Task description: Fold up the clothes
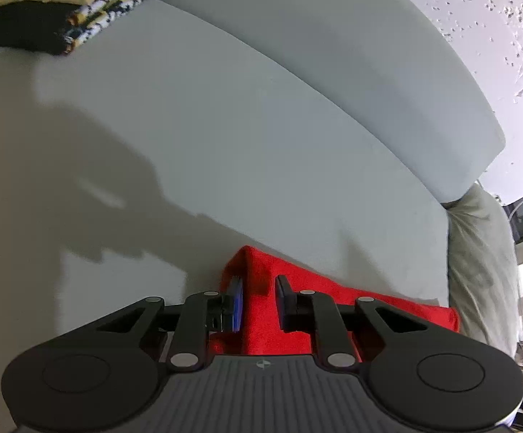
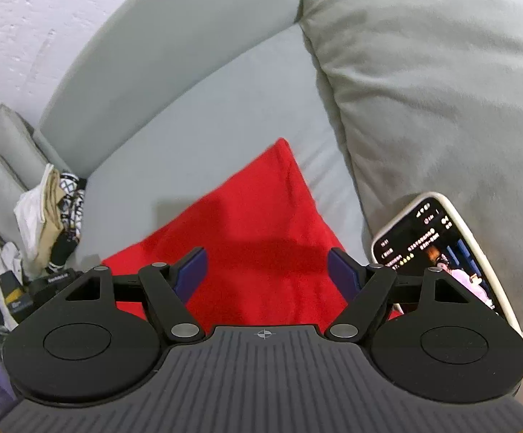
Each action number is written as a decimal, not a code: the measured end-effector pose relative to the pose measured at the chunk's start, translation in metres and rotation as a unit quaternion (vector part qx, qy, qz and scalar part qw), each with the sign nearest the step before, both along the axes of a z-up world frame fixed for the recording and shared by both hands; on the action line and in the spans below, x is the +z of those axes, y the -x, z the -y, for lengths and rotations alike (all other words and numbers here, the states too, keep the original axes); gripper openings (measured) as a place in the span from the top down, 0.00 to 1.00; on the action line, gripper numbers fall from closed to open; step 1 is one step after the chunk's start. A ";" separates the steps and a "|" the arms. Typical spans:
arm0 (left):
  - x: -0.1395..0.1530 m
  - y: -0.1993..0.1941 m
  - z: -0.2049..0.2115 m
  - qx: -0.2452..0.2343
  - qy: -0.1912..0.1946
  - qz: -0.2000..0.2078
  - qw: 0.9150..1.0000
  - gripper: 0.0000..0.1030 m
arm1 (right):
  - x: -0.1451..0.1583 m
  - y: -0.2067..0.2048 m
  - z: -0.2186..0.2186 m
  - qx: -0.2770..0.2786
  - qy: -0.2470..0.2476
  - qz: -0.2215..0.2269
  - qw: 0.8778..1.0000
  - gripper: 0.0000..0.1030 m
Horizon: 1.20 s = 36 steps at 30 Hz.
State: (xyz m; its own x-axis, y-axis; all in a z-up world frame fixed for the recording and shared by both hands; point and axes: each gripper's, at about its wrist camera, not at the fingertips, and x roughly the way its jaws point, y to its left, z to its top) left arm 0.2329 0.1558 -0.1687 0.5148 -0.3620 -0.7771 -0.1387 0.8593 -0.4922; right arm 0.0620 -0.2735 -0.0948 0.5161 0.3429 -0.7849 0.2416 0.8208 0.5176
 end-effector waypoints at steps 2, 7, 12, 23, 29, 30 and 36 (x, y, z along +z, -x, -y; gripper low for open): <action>-0.003 -0.004 0.001 -0.003 0.003 -0.002 1.000 0.85 | -0.004 -0.001 0.000 0.002 0.003 -0.005 1.000 0.24; -0.002 -0.009 -0.004 0.003 -0.007 0.031 0.999 1.00 | -0.010 -0.002 -0.006 0.012 0.020 -0.012 1.000 0.24; -0.001 -0.013 -0.008 0.007 -0.034 0.055 0.998 1.00 | -0.019 -0.005 -0.012 0.019 0.034 -0.018 0.999 0.24; 0.036 0.043 -0.019 -0.004 -0.125 0.061 0.990 0.68 | 0.000 0.016 0.008 -0.032 0.027 0.042 0.998 0.23; 0.079 0.111 0.011 -0.120 -0.012 0.035 0.992 0.74 | 0.011 0.013 0.007 -0.046 0.029 0.085 0.995 0.59; 0.082 0.120 0.018 -0.134 -0.005 0.036 0.990 0.72 | 0.012 0.011 0.005 -0.051 0.030 0.088 0.994 0.75; 0.060 0.135 0.038 -0.082 -0.037 0.071 0.993 0.69 | 0.015 -0.001 0.009 -0.042 0.042 0.096 0.994 0.73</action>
